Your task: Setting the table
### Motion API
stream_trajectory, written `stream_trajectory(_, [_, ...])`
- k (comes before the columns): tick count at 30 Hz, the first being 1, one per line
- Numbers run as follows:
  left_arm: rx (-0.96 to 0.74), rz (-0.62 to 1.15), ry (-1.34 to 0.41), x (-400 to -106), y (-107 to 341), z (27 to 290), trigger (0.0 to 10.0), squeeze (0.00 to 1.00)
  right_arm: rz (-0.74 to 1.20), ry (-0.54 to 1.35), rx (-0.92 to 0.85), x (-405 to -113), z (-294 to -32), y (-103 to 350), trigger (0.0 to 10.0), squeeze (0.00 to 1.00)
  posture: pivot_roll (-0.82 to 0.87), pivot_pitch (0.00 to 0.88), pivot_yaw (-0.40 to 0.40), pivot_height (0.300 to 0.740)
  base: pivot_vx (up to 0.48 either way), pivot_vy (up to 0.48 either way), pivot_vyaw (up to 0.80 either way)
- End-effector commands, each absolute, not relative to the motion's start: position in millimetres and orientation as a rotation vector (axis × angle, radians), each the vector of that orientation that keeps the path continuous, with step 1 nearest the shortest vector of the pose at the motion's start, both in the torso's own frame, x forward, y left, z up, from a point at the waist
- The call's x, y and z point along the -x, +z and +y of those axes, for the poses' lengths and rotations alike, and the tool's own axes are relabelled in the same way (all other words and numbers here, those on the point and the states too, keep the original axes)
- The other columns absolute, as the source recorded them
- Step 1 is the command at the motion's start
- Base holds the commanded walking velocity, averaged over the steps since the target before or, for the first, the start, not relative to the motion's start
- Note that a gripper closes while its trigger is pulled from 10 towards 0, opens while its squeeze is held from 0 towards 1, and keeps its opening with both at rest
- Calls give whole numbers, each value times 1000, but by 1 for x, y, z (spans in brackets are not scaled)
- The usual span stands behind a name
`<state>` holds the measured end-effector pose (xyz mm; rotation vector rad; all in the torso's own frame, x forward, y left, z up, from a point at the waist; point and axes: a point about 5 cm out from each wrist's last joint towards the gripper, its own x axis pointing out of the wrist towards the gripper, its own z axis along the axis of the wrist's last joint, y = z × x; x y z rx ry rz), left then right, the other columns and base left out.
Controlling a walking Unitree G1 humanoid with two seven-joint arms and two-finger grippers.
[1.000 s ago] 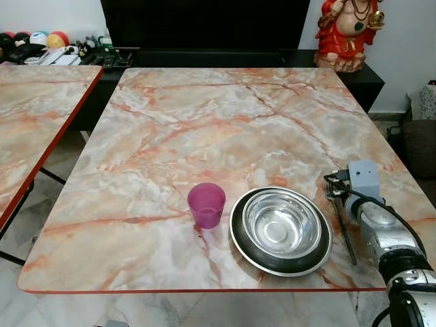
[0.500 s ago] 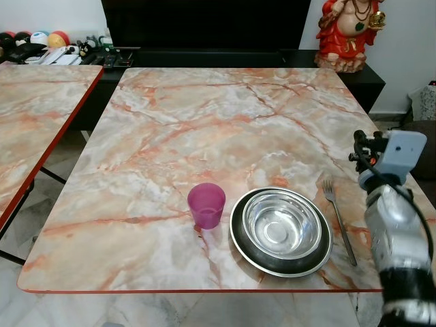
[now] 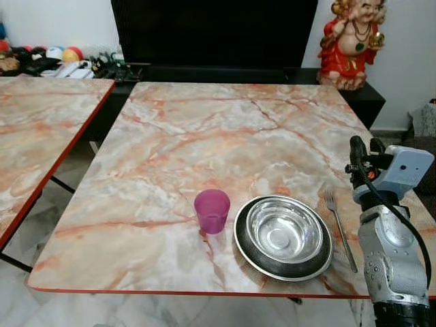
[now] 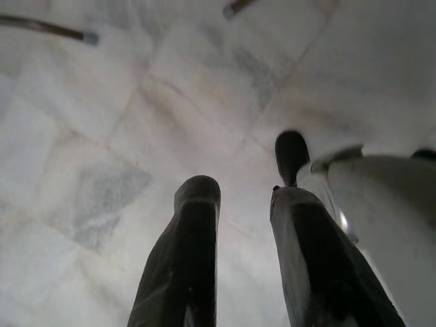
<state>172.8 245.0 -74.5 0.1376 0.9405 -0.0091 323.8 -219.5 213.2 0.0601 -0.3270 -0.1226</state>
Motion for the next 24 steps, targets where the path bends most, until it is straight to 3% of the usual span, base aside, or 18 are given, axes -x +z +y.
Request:
stream_trajectory(1, [-149, 960, -12, -169, -76, 246, 10000, 0, -316, -142, -68, -320, -221, 211, 10000, 0, 9, 0, 2, 740, 0, 0, 0])
stream_trajectory(11, [-157, 971, -28, -171, -77, 242, 10000, 0, -294, -139, -44, -317, -219, 205, 10000, 0, 1, 0, 0, 740, 0, 0, 0])
stream_trajectory(14, [-150, 976, -16, -172, -77, 242, 10000, 0, -315, -132, -9, -318, -219, 209, 10000, 0, 7, 0, -5, 740, 0, 0, 800])
stream_trajectory(16, [-136, 982, -5, -171, -77, 242, 10000, 0, -314, -119, -44, -320, -217, 209, 10000, 0, 7, 0, -5, 740, 0, 422, 800])
stream_trajectory(24, [-139, 980, -15, -172, -78, 239, 10000, 0, -294, -94, -101, -323, -210, 206, 10000, 0, 23, 0, -12, 740, 0, 480, 0])
